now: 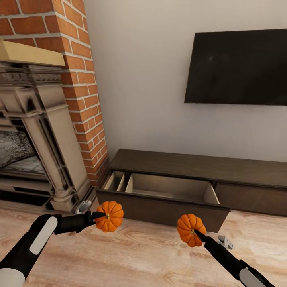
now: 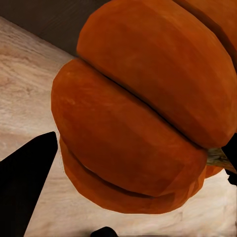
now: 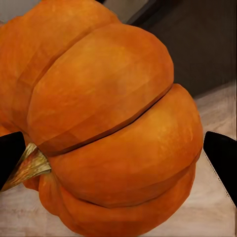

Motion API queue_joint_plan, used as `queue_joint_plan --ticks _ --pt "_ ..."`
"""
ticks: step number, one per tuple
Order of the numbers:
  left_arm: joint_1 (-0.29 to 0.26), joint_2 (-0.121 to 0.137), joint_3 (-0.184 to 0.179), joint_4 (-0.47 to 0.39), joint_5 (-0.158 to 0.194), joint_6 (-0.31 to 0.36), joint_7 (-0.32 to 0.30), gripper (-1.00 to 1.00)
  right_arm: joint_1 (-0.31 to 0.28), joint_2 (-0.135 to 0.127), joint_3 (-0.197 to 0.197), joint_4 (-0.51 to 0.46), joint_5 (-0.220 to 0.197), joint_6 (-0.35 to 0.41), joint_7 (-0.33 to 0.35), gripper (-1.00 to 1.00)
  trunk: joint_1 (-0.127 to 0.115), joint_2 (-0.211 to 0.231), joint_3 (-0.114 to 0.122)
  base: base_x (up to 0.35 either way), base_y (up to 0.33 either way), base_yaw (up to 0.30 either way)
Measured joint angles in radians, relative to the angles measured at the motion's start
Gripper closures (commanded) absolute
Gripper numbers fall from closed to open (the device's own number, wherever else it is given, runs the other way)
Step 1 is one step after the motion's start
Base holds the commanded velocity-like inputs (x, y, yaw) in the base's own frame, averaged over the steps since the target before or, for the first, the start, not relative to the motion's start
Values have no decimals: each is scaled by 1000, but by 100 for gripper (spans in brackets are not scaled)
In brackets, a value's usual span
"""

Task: Place each of the two pumpkins and all three candles from the living room inside a cabinet in the living room (use any cabinet), then make sure every cabinet is closed, and position the cauldron so it is next to a table in the living room.

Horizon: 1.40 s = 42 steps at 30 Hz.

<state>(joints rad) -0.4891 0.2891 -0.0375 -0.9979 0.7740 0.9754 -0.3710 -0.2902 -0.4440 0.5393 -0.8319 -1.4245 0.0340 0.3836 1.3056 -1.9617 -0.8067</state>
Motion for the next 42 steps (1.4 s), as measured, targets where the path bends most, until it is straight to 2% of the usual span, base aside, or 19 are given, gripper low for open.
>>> queue_joint_plan --ticks 8,26,42 --pt "0 0 2 0 0 0 0 100 0 0 0 0 -1 1 1 100 -31 56 28 0 0 -220" --pt "0 0 -1 0 2 1 0 100 0 0 0 0 -1 -1 0 100 -100 182 85 0 0 -9" --pt "0 -1 -1 0 2 1 0 100 0 0 0 0 -1 0 0 100 -161 294 137 0 0 -69"
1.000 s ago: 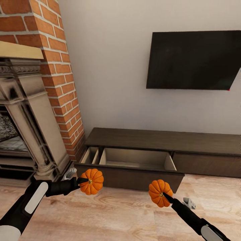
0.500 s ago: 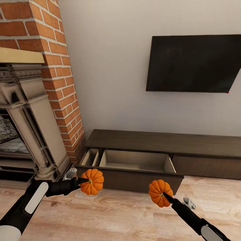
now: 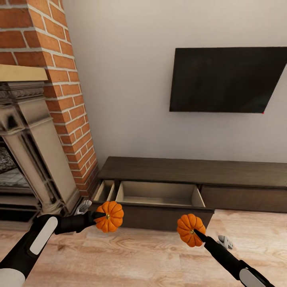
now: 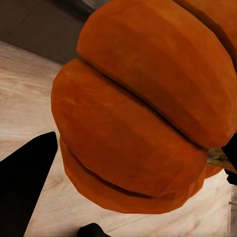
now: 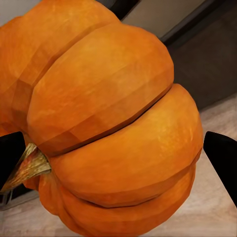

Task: Place each of the two pumpkins and all three candles from the living room inside a cabinet in the living room (use any cabinet), then make sure every cabinet is closed, and position the cauldron so it is next to a table in the living room.

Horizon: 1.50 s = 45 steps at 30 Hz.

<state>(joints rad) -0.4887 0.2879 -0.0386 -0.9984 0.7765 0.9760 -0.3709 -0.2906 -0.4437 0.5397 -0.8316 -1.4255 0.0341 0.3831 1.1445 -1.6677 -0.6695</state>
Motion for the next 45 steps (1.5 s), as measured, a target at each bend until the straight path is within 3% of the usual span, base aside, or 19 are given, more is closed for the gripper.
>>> queue_joint_plan --ticks 6,9,11,14,16,19,27,45 --pt "0 -2 -3 1 -15 -3 15 100 0 1 0 0 0 0 -5 100 -23 42 19 0 0 0" --pt "0 -8 -3 18 -48 -13 61 100 0 1 0 0 0 -1 -10 100 -34 63 28 0 0 0" --pt "0 -24 -2 26 -71 -17 121 100 0 1 0 0 0 -1 -12 100 -42 77 34 0 0 0" --pt "0 -58 2 30 -97 -45 284 100 0 1 0 0 0 -3 -13 100 -54 98 44 0 0 0" --pt "0 -85 3 31 -103 -78 384 100 0 1 0 0 3 -4 -14 100 -61 112 50 0 0 0" --pt "0 -115 4 25 -99 -95 471 100 0 1 1 1 6 -4 -16 100 -69 126 56 0 0 0" --pt "0 -122 7 2 -84 -98 481 100 0 0 1 1 7 -3 -15 100 -69 126 57 50 0 0" --pt "0 -123 1 0 -88 -96 480 100 0 1 1 0 7 0 -8 100 -70 126 56 296 -144 0"
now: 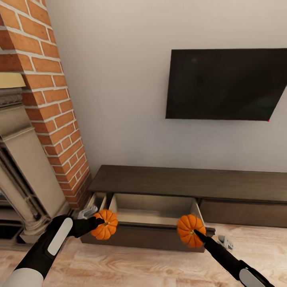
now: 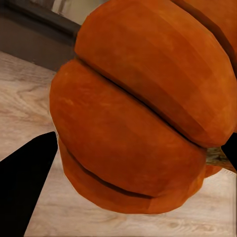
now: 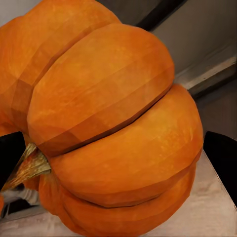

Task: Place each of the two pumpkins and all three candles from the living room inside a cabinet in the living room (use any cabinet), then make sure every cabinet is closed, and position the cauldron so it is next to a table in the living room.

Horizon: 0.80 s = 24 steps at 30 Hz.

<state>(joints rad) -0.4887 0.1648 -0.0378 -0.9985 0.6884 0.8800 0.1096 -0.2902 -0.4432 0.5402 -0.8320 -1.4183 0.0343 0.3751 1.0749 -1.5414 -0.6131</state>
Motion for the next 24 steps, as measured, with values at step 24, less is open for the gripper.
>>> queue_joint_plan --ticks 24 --pt "-67 -103 -26 -28 -158 -4 45 100 -85 194 5 -548 312 379 -835 100 0 0 0 279 -186 0"
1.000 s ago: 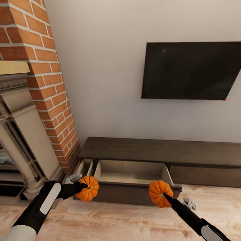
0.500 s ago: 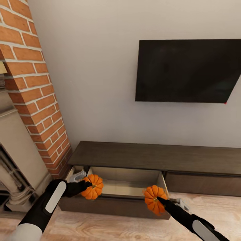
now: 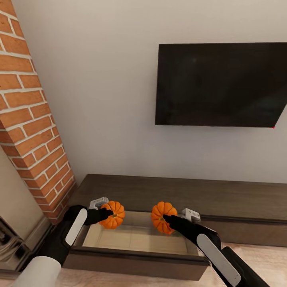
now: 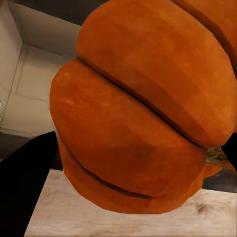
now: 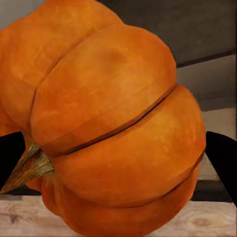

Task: Place each of the two pumpkins and all three candles from the living room inside a cabinet in the living room (use any cabinet), then make sure every cabinet is closed, and position the cauldron so it is next to a table in the living room.

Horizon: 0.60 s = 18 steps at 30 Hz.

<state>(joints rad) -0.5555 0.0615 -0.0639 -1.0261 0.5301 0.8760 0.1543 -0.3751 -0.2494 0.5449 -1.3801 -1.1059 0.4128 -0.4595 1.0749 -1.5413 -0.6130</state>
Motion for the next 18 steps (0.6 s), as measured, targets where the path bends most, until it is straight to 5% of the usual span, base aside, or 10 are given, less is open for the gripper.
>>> queue_joint_plan --ticks 3,6,7,18 --pt "-1 -9 0 -1 -36 1 1 100 -34 57 7 26 26 5 -66 100 0 0 0 135 -84 0" --pt "-1 -26 0 -1 -48 -1 1 100 -50 146 7 87 127 31 -134 100 1 0 0 27 -17 0" --pt "-1 -28 -1 0 -53 -1 1 100 -51 158 6 94 146 34 -140 100 0 0 0 9 -6 0" --pt "0 -30 -18 13 -59 -1 2 100 -53 180 1 175 184 46 -154 100 1 0 0 1 -1 0"
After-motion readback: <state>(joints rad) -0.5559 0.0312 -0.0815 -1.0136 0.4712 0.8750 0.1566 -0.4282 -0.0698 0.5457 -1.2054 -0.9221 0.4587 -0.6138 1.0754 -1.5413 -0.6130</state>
